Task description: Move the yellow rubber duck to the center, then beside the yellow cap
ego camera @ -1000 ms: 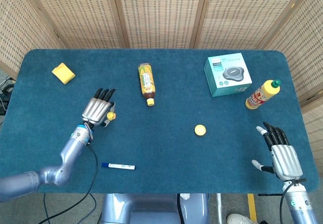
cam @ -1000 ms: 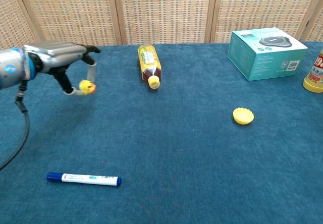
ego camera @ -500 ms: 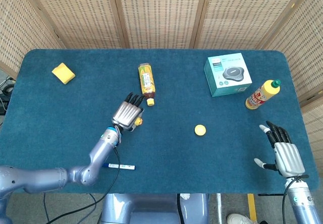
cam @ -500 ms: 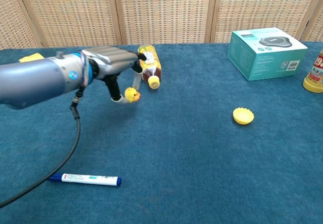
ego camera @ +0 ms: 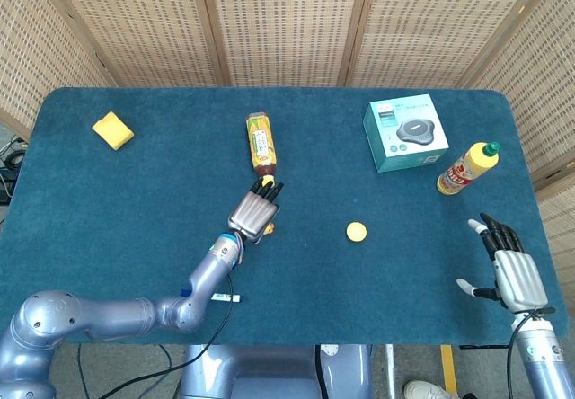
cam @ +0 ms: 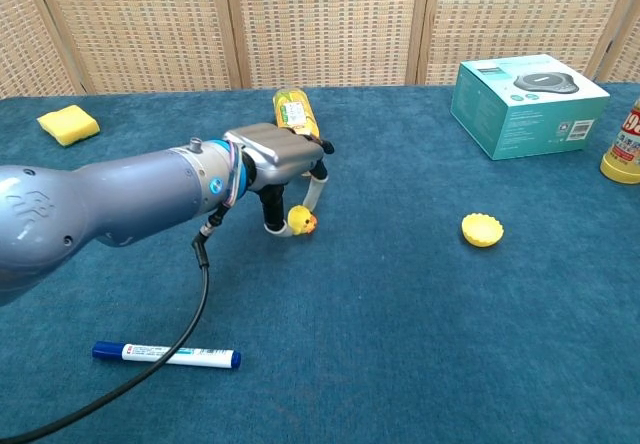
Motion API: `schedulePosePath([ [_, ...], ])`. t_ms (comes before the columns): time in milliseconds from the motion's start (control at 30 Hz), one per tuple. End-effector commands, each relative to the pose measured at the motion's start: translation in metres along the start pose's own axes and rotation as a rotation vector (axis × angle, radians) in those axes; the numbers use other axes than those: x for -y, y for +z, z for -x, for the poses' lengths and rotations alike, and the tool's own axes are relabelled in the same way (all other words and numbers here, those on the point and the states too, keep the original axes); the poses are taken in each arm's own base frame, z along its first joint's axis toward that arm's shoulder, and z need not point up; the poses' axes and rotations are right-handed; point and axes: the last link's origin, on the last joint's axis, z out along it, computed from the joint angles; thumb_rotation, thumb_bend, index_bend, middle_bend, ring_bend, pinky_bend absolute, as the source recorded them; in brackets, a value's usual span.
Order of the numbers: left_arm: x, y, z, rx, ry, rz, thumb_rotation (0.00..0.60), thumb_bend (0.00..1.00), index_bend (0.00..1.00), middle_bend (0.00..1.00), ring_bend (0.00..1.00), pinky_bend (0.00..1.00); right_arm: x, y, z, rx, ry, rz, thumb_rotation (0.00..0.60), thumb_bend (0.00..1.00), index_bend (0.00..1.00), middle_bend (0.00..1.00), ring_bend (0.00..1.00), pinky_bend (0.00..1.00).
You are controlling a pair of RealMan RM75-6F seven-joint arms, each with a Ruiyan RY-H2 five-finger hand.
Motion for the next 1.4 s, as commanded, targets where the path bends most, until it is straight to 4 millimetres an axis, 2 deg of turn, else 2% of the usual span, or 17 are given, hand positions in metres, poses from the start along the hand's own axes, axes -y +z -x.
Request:
schedulePosePath([
  [33,-0.005,0.001,0.002,0.006,0.017,0.009,0.600,0.29,0.51,0.00,0.00,0.00,0.000,0.000,-0.001,-0.002,0.002,0.000,0.600,0.00,0.11,0.00,0.00,0.00],
  [400,-0.021,-0.002,0.003,0.002,0.041,0.037,0.600,0.29,0.48,0.00,0.00,0.00,-0.001,-0.001,-0.003,-0.007,0.010,0.000,0.600,0.00,0.11,0.00,0.00,0.00],
  [667,-0.016,-0.004,0.002,-0.002,0.057,0.018,0.600,0.29,0.36,0.00,0.00,0.00,-0.001,-0.001,-0.004,-0.009,0.012,-0.002,0.600,0.00,0.11,0.00,0.00,0.00],
  [967,-0.011,-0.009,-0.007,-0.020,0.027,0.010,0.600,0.29,0.18,0.00,0.00,0.00,0.000,-0.003,-0.005,-0.014,0.013,-0.008,0.600,0.00,0.11,0.00,0.00,0.00],
  [1100,0.003,-0.018,-0.031,-0.097,-0.049,-0.013,0.600,0.28,0.15,0.00,0.00,0.00,0.000,-0.003,-0.005,-0.017,0.013,-0.010,0.600,0.00,0.11,0.00,0.00,0.00],
  [1233,0.031,-0.035,-0.062,-0.222,-0.059,-0.063,0.600,0.28,0.06,0.00,0.00,0.00,0.002,-0.003,-0.004,-0.021,0.008,-0.014,0.600,0.00,0.11,0.00,0.00,0.00],
  [1400,0.073,-0.074,-0.085,-0.334,-0.131,-0.139,0.600,0.27,0.00,0.00,0.00,0.00,0.004,-0.005,-0.004,-0.028,0.002,-0.022,0.600,0.00,0.11,0.00,0.00,0.00],
])
